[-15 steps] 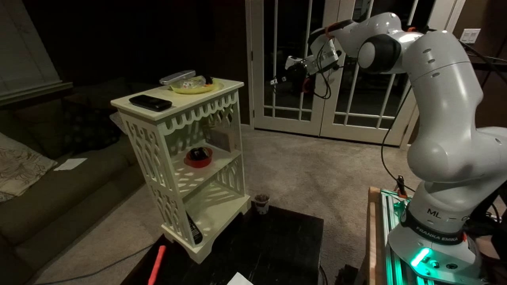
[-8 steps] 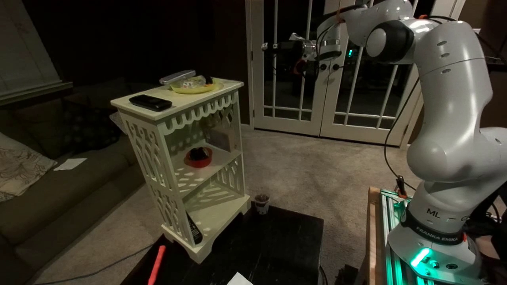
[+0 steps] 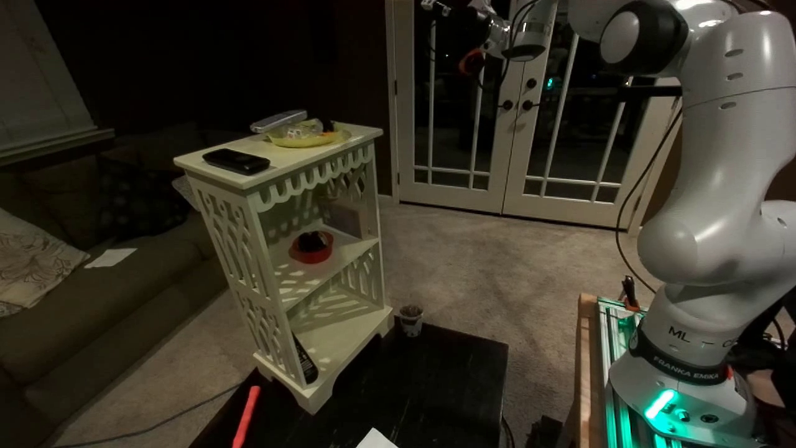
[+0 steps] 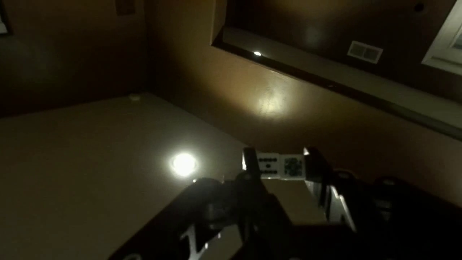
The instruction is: Put the white object on the white plate on top of the shelf.
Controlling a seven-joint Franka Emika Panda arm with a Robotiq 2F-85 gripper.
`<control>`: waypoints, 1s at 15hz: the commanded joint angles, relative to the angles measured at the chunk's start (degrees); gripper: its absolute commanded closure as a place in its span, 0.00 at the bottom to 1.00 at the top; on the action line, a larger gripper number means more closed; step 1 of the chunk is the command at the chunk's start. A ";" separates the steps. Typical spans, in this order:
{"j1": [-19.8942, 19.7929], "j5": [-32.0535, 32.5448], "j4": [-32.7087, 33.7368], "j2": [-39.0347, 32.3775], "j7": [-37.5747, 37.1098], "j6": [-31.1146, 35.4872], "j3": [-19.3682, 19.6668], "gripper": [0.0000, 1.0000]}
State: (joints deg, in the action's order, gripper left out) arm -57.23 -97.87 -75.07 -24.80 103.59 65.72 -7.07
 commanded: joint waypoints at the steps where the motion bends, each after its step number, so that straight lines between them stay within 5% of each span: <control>1: 3.35 -2.30 -6.01 6.93 10.38 -5.94 5.52 0.89; 5: 7.61 -0.24 -7.78 11.36 21.97 -11.95 11.65 0.89; 6: 8.82 -1.68 -3.23 7.21 16.02 -10.87 12.83 0.89; 7: 9.70 -1.56 -3.44 7.89 16.52 -11.19 14.12 0.64; 10: 10.76 -1.48 -3.41 7.51 16.39 -11.12 15.46 0.64; 11: 10.82 -1.48 -3.41 7.25 16.39 -11.12 15.44 0.89; 15: 13.88 4.68 -0.60 10.14 23.80 -12.72 19.50 0.89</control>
State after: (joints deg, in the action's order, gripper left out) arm -46.04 -97.31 -77.71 -17.14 123.57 54.99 9.26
